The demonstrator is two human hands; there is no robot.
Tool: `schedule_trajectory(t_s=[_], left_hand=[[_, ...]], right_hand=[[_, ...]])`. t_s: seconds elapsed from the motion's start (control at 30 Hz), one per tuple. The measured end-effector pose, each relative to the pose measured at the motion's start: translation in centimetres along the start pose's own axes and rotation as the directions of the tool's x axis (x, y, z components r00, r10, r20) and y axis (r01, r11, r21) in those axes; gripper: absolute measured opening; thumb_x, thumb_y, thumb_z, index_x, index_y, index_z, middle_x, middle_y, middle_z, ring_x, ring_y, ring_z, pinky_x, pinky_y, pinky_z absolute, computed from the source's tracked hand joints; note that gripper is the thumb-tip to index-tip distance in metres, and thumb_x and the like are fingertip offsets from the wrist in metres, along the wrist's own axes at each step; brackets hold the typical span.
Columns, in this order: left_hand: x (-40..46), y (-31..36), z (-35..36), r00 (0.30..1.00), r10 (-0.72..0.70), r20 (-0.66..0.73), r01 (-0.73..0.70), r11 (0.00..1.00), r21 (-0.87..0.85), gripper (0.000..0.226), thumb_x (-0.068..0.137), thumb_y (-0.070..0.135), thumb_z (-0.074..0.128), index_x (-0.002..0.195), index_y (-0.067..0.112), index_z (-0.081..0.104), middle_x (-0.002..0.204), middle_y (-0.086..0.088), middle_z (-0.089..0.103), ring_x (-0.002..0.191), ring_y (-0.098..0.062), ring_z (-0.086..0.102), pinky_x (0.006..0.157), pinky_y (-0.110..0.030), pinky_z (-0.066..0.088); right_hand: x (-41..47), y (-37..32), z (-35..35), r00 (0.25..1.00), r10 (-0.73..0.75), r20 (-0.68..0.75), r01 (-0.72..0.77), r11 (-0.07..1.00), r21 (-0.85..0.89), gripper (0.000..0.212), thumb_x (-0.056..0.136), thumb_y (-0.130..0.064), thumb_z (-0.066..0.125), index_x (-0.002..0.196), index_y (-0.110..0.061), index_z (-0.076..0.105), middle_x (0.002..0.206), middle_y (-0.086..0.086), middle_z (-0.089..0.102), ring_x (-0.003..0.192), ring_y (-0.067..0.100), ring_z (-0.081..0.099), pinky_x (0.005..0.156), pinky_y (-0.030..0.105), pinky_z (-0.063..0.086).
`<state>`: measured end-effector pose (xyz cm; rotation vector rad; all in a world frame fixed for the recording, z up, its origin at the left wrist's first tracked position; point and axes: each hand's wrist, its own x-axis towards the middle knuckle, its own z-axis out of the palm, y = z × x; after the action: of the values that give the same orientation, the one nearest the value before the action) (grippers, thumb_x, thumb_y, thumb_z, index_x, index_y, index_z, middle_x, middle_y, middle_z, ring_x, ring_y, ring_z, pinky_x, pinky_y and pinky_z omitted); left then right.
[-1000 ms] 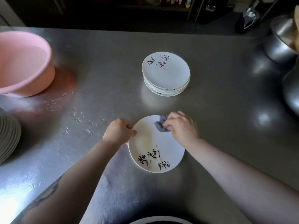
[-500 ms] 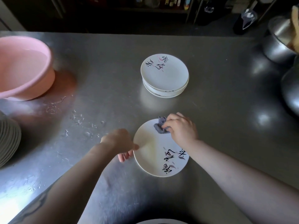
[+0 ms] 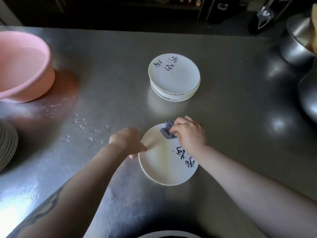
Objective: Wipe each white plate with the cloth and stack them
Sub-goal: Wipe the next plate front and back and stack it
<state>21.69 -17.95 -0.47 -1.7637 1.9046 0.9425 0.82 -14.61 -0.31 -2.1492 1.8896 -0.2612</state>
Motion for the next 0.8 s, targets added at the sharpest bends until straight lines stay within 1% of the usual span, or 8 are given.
schedule_trajectory(t_s=[0.07, 0.1, 0.17, 0.23, 0.33, 0.47, 0.6, 0.8], left_hand=[[-0.1, 1.4, -0.4, 0.955, 0.036, -0.293, -0.042, 0.999, -0.013, 0.027, 0.08, 0.048, 0.069, 0.081, 0.021, 0.066, 0.083, 0.004, 0.066, 0.083, -0.021, 0.062, 0.068, -0.026, 0.043], [-0.1, 2.1, -0.6, 0.93, 0.041, -0.366, -0.061, 0.997, -0.042, 0.023, 0.082, 0.046, 0.068, 0.087, 0.023, 0.066, 0.089, 0.001, 0.064, 0.089, -0.024, 0.062, 0.068, -0.026, 0.04], [0.0, 2.4, -0.7, 0.941, 0.019, -0.338, -0.062, 0.991, -0.115, 0.022, 0.083, 0.039, 0.07, 0.079, 0.019, 0.063, 0.081, -0.003, 0.063, 0.088, -0.028, 0.063, 0.064, -0.026, 0.038], [0.0, 1.4, -0.4, 0.971, -0.027, -0.236, -0.036, 0.966, -0.256, 0.029, 0.08, 0.028, 0.072, 0.062, 0.013, 0.055, 0.064, -0.003, 0.063, 0.074, -0.026, 0.067, 0.058, -0.025, 0.041], [-0.6, -0.1, 0.5, 0.987, -0.082, -0.14, 0.013, 0.897, -0.441, 0.02, 0.079, 0.016, 0.064, 0.062, 0.008, 0.058, 0.052, -0.008, 0.067, 0.052, -0.023, 0.068, 0.052, -0.024, 0.051], [-1.8, -0.5, 2.4, 0.974, -0.118, -0.191, -0.013, 0.82, -0.572, 0.013, 0.079, 0.009, 0.062, 0.066, 0.005, 0.061, 0.051, -0.013, 0.066, 0.053, -0.033, 0.069, 0.055, -0.034, 0.057], [-3.1, -0.6, 3.9, 0.951, -0.195, -0.241, -0.022, 0.735, -0.678, 0.01, 0.079, 0.004, 0.062, 0.076, -0.005, 0.062, 0.053, -0.018, 0.066, 0.049, -0.034, 0.067, 0.052, -0.037, 0.057], [-4.2, 0.0, 5.0, 0.917, -0.253, -0.309, -0.026, 0.735, -0.677, 0.012, 0.076, 0.004, 0.059, 0.073, -0.007, 0.061, 0.051, -0.018, 0.064, 0.047, -0.034, 0.066, 0.055, -0.037, 0.057]], right_hand=[[0.6, -0.9, 0.2, 0.999, -0.026, 0.034, 0.025, 1.0, 0.013, 0.02, 0.085, -0.014, 0.064, 0.094, -0.029, 0.075, 0.094, -0.01, 0.063, 0.096, 0.015, 0.05, 0.072, 0.031, 0.043], [0.9, -1.3, 0.2, 0.998, -0.042, 0.049, 0.041, 0.999, 0.023, 0.02, 0.085, -0.015, 0.064, 0.095, -0.029, 0.075, 0.095, -0.01, 0.063, 0.097, 0.015, 0.05, 0.074, 0.032, 0.044], [1.0, -1.4, 0.2, 0.996, -0.055, 0.071, 0.053, 0.998, 0.03, 0.019, 0.085, -0.017, 0.064, 0.096, -0.029, 0.075, 0.097, -0.01, 0.063, 0.098, 0.015, 0.05, 0.077, 0.033, 0.045], [0.7, -0.8, -0.2, 0.997, -0.025, 0.068, 0.024, 0.999, 0.024, 0.017, 0.086, -0.019, 0.064, 0.095, -0.03, 0.074, 0.097, -0.01, 0.062, 0.098, 0.014, 0.05, 0.076, 0.033, 0.045], [-0.2, 0.8, -0.9, 0.997, 0.054, 0.052, -0.053, 0.999, -0.009, 0.02, 0.085, -0.015, 0.064, 0.094, -0.03, 0.074, 0.097, -0.011, 0.061, 0.099, 0.014, 0.05, 0.072, 0.031, 0.046], [-2.4, 1.7, -1.3, 0.989, 0.113, 0.092, -0.108, 0.993, -0.057, 0.025, 0.086, -0.013, 0.063, 0.095, -0.033, 0.073, 0.098, -0.011, 0.059, 0.1, 0.013, 0.049, 0.07, 0.027, 0.044], [-5.6, 1.4, -0.8, 0.975, 0.197, 0.102, -0.193, 0.98, -0.044, 0.025, 0.086, -0.015, 0.061, 0.097, -0.034, 0.073, 0.1, -0.01, 0.059, 0.103, 0.015, 0.051, 0.068, 0.024, 0.037], [-10.8, -1.8, 0.9, 0.95, 0.302, 0.074, -0.31, 0.941, 0.137, 0.018, 0.084, -0.019, 0.064, 0.095, -0.03, 0.074, 0.095, -0.003, 0.062, 0.093, 0.022, 0.058, 0.069, 0.028, 0.041]])
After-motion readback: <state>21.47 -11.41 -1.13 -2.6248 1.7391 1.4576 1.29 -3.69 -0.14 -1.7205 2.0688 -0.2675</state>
